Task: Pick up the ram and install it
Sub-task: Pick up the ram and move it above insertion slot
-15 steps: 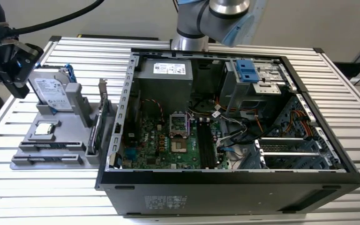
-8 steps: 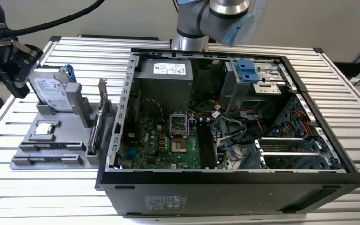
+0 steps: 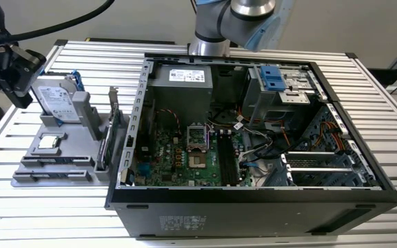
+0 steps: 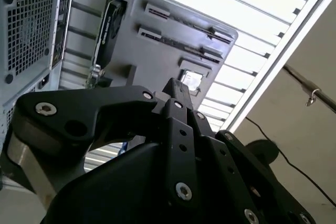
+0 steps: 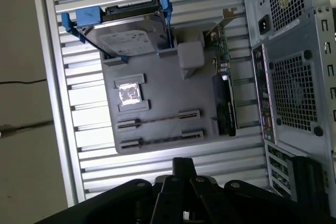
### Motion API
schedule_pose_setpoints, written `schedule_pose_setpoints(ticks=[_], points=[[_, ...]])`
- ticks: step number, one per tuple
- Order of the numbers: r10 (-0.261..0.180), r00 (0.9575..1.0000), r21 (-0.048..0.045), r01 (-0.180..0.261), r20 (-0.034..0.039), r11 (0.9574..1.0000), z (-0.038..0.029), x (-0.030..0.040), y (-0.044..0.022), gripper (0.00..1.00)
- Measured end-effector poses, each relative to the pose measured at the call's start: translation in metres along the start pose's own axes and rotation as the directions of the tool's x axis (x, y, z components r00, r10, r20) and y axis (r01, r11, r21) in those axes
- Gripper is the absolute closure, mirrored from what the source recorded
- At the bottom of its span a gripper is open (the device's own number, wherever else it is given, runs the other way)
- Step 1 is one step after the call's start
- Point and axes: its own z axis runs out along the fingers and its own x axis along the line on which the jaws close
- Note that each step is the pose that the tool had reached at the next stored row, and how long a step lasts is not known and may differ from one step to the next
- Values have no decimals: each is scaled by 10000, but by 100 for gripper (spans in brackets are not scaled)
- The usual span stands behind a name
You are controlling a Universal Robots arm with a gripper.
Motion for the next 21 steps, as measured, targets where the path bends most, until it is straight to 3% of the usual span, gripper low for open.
schedule_pose_setpoints(ticks=[10,21], points=[[685,9976,-20,-684,29,9977,2,8,-3,100],[1367,9906,-43,-1367,57,9906,3,13,-7,100]])
